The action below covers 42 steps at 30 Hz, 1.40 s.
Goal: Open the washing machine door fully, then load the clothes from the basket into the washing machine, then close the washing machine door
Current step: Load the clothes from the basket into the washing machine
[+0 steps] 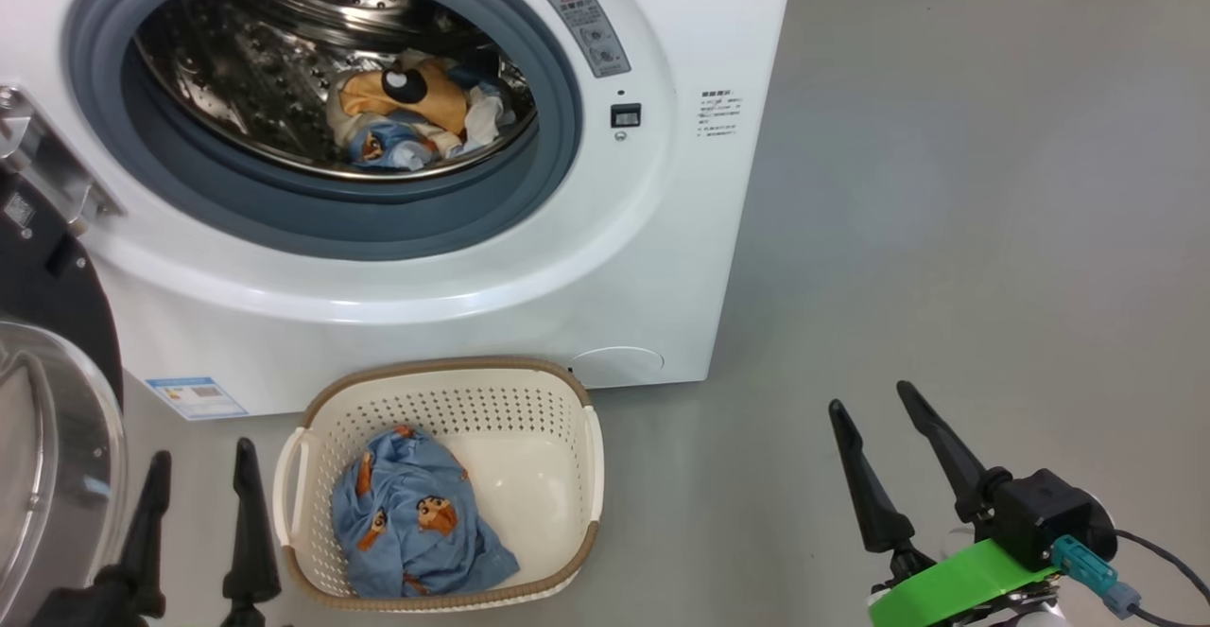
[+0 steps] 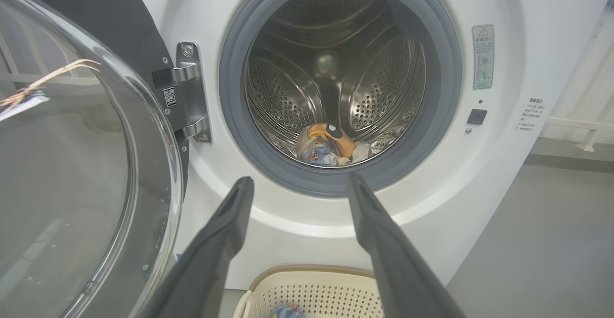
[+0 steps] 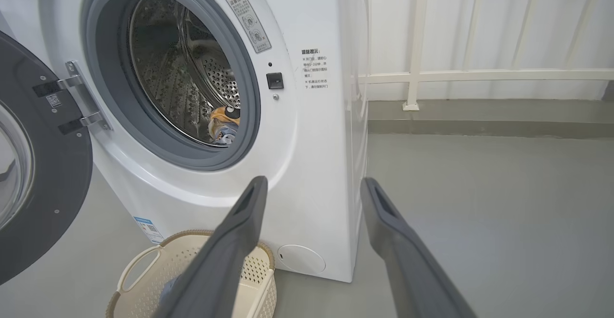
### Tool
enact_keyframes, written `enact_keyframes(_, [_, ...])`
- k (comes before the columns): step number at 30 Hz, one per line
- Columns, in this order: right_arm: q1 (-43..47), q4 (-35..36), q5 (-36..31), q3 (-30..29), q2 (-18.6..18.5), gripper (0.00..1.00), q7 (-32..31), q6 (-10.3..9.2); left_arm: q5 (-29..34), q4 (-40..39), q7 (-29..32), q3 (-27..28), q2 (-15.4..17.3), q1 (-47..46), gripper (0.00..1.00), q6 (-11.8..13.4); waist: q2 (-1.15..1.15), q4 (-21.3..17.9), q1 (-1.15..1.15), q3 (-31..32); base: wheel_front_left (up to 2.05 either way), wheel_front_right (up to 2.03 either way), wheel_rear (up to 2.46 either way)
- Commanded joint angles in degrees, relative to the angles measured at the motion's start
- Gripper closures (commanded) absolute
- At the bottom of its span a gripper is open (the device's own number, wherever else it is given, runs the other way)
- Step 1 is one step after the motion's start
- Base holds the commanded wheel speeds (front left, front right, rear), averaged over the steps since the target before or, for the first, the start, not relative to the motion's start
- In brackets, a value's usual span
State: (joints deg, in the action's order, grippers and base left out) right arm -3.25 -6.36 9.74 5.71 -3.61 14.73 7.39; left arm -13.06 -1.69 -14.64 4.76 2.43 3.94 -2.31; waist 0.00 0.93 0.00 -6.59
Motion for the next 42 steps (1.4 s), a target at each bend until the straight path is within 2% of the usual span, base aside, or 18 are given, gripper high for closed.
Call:
enact_keyframes(1, [0.1, 1.7, -0.4, 1.1, 0.0, 0.00, 0.3, 0.10, -0.8, -1.9, -0.4, 1.7, 0.5, -0.2, 0.00, 0.6, 0.00, -0.1, 0.00, 0.0, 0.00, 0.00, 0.00])
enact_keyframes(7, [0.3, 1.8, -0.4, 1.0, 0.1, 0.00, 0.3, 0.10, -1.5, -2.8, -0.4, 1.5, 0.5, 2.3, 0.00, 2.3, 0.00, -0.6, 0.00, 0.2, 0.00, 0.00, 0.00])
enact_keyframes(17, [0.4, 1.7, -0.5, 0.7, 0.1, 0.00, 0.3, 0.10, -2.1, -3.3, -0.4, 1.0, 0.5, 4.4, 0.00, 3.7, 0.00, -0.6, 0.00, 0.5, 0.00, 0.00, 0.00])
enact_keyframes(42, [0.5, 1.9, -0.5, -0.1, 0.2, 0.00, 0.3, 0.10, -2.4, -3.9, -0.4, -0.9, 0.4, 3.9, 0.00, 4.5, 0.00, 0.0, 0.00, -0.9, 0.00, 0.00, 0.00])
